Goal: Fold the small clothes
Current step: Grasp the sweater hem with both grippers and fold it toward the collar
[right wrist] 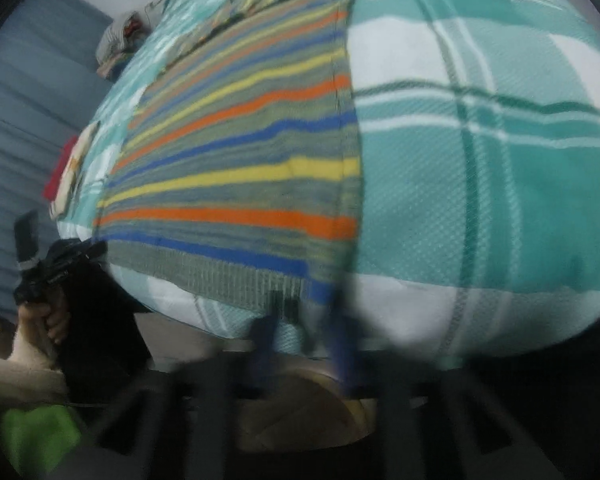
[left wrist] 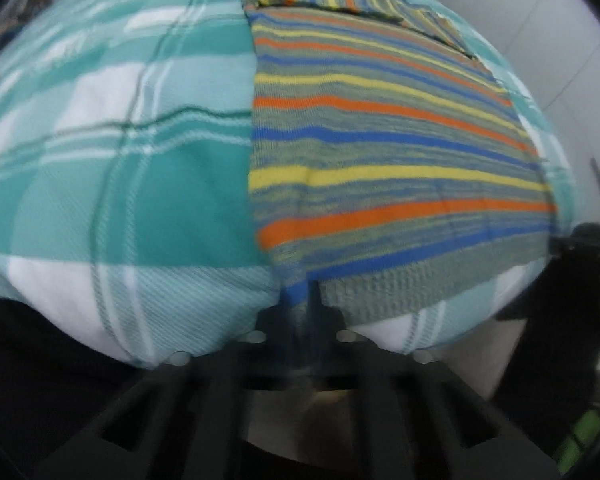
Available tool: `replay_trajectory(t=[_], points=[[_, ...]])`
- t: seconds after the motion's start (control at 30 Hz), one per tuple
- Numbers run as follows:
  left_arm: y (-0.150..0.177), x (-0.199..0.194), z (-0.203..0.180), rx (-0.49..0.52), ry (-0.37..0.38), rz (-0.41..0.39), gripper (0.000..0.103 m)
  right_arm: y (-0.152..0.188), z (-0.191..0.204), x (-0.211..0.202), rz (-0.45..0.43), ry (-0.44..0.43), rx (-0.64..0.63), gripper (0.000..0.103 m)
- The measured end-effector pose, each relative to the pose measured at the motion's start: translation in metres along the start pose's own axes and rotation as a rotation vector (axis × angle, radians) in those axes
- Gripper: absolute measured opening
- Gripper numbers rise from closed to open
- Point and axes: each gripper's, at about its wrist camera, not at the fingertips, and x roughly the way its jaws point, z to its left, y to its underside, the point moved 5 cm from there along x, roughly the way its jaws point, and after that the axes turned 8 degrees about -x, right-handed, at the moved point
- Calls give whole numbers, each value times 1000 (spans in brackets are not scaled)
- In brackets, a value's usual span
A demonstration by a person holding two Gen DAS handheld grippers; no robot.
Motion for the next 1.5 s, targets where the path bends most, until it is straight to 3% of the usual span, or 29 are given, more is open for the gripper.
replay_trajectory(t=[0.2,0.37,0.53,0.7,0.83,1.03,1.07,1.13,1.2,1.23,1.27,1.37,1.5], points=[[-20,-27,14,-153,180,-21,3,-20,2,-38,-124,-103,69,7],[-97,-45,13,-200,292,-107,3,-73,4,-70,-262,-184,92,7],[-203,-36,8,-209,280,-213,3,-169,-5,-76,-389,-172,84,7],[-287,-8,14,-260,264,-245,3,-256,-23,-68,-433,-118,93,7],[-329,20,21,-299,253,-217,3,-315,-45,-54,-415,-84,110,7],[-387,66,17,-281,199,-165,5,-368,-82,-25,-382,-121,178,7],[-394,72,18,-289,192,-164,7,-378,-92,-16,-376,-126,203,7],[-413,83,27,-355,170,-183,21,-387,-107,-2,-374,-150,249,7],[-427,84,42,-450,178,-237,37,-401,-127,11,-414,-195,326,14],[-431,80,50,-496,199,-271,40,-405,-134,13,-445,-201,356,17],[-431,75,57,-528,219,-298,40,-408,-142,12,-487,-205,393,29],[-425,62,66,-507,210,-311,41,-410,-150,0,-577,-218,421,33],[-398,41,68,-412,154,-312,51,-405,-143,-23,-576,-126,317,33]])
